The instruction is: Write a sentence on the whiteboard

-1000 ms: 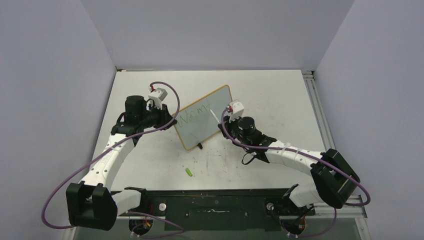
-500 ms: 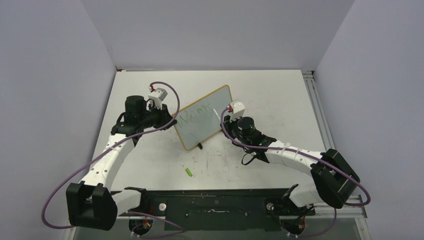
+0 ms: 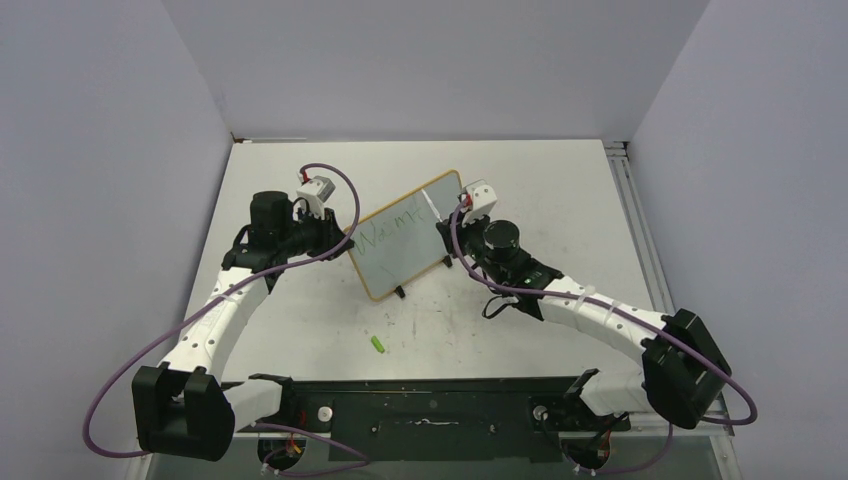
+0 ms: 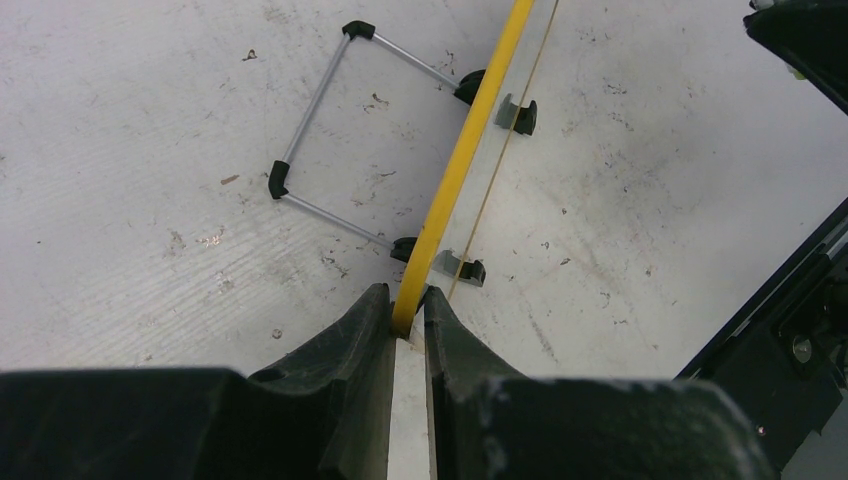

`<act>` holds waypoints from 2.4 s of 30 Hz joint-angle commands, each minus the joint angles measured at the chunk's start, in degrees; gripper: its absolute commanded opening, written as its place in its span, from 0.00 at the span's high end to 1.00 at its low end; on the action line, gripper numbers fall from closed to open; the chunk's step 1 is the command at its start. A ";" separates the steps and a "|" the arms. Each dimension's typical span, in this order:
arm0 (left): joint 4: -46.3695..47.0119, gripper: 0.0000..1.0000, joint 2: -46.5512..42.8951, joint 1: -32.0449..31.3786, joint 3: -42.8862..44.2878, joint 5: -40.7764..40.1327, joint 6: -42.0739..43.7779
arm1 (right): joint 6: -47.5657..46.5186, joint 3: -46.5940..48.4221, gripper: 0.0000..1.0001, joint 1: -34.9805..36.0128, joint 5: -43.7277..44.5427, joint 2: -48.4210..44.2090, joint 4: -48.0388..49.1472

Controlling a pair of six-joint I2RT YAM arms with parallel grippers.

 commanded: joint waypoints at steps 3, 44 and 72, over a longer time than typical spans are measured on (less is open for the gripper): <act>-1.41 1.00 -0.17 -0.23 1.77 -1.03 1.35 | -1.29 4.95 0.95 0.29 -0.47 3.41 4.65; -1.34 1.00 -0.21 -0.18 1.77 -0.88 1.26 | 0.80 1.85 0.95 -1.00 -0.99 4.22 0.83; -1.43 1.00 -0.62 -0.25 1.86 -0.79 1.35 | 3.07 -1.18 0.95 -1.14 -2.94 4.92 -5.01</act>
